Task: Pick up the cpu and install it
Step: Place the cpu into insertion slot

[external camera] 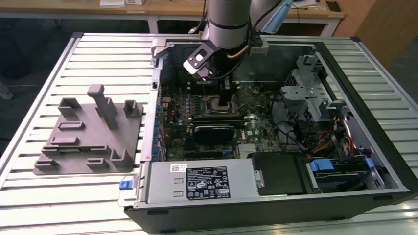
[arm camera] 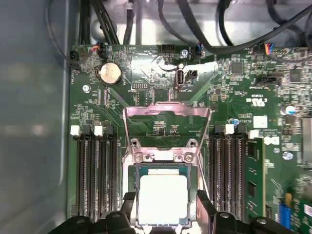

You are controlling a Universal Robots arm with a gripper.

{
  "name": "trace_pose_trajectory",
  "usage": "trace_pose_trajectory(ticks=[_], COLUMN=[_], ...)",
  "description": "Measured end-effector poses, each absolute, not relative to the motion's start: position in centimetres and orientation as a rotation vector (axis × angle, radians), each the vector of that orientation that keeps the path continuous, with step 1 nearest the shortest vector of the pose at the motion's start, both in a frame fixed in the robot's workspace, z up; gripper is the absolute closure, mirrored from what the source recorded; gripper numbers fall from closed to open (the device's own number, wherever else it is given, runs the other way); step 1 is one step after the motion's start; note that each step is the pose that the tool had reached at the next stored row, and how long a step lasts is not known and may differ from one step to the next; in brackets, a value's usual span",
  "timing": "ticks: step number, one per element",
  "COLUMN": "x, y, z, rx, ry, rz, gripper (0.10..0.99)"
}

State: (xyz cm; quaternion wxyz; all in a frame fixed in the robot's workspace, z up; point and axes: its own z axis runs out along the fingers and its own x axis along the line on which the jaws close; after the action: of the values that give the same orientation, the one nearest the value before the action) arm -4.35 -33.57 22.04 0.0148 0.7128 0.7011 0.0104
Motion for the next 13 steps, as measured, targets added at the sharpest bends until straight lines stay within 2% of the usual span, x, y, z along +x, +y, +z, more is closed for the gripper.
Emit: trace_pose_trajectory(ticks=[1,13], x=[-4.3,-4.4], y=[-33.6,-33.6], z=[22.7,26.4], rx=[2.218,2.218], ry=[2.182,2.181], rz=[0.033,0.034], gripper=[0.486,0.486])
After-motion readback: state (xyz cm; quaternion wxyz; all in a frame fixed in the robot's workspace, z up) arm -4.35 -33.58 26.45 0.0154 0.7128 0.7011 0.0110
